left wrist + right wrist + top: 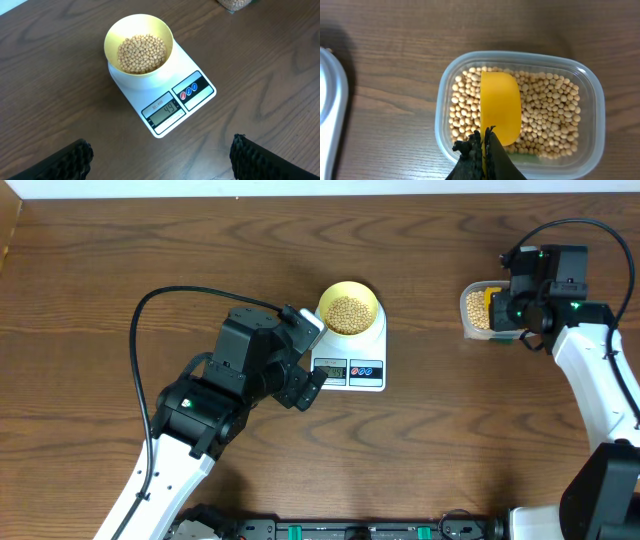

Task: Scoop item into bowl and weigh 50g on scale
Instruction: 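Lift the scoop and carry it left over the yellow bowl, then tilt the scoop with the right gripper to trickle chickpeas in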

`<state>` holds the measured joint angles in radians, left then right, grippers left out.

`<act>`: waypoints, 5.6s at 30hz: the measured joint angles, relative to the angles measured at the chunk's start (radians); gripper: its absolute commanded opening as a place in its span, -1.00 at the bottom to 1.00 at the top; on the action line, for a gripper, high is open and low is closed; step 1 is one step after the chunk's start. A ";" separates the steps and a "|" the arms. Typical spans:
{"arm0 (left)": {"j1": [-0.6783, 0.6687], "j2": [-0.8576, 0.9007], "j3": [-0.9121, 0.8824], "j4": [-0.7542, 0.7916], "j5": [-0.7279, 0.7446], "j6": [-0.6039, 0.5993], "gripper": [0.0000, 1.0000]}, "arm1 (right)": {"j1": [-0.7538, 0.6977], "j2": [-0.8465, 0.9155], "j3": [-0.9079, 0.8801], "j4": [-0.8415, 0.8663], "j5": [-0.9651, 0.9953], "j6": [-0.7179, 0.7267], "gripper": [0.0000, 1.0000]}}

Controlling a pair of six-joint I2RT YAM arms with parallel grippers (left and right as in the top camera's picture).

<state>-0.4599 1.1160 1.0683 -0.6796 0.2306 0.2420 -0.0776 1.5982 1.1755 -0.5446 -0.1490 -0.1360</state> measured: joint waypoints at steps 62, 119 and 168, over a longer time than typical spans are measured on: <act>0.000 0.000 0.000 0.000 0.000 -0.002 0.79 | 0.106 0.000 0.000 0.267 -0.456 0.103 -0.98; 0.000 0.000 0.000 0.000 0.000 -0.002 0.80 | 0.426 0.039 0.000 0.338 -0.371 -0.259 -0.98; 0.000 0.000 0.000 0.000 0.000 -0.002 0.79 | 0.426 0.039 0.000 0.340 -0.349 -0.475 -0.98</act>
<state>-0.4599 1.1160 1.0683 -0.6796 0.2306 0.2398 0.3485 1.6375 1.1755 -0.2050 -0.4976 -0.6113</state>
